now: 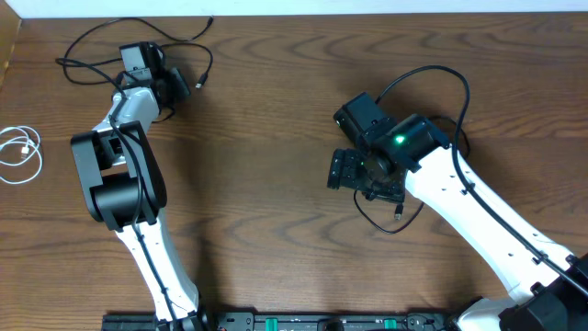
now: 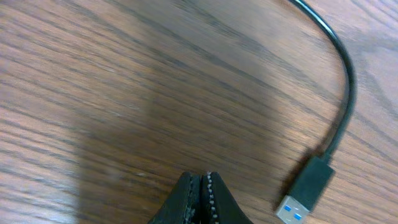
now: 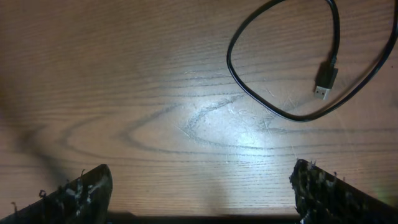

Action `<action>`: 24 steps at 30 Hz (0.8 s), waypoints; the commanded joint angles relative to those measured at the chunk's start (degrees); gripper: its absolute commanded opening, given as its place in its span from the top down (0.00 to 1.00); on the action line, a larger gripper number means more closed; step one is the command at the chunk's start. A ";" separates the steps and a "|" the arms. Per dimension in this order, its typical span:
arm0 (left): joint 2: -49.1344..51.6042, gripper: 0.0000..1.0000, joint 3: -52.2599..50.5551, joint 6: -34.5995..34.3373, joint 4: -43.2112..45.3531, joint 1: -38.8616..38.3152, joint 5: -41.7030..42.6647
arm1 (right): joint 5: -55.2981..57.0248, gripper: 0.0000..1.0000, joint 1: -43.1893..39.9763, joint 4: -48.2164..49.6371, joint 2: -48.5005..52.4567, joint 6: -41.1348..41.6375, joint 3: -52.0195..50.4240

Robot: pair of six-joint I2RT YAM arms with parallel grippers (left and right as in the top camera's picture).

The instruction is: Untangle cables

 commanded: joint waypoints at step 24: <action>-0.31 0.92 0.13 -8.41 1.99 -6.97 11.96 | -0.15 0.11 0.31 -2.10 0.07 -0.37 -0.24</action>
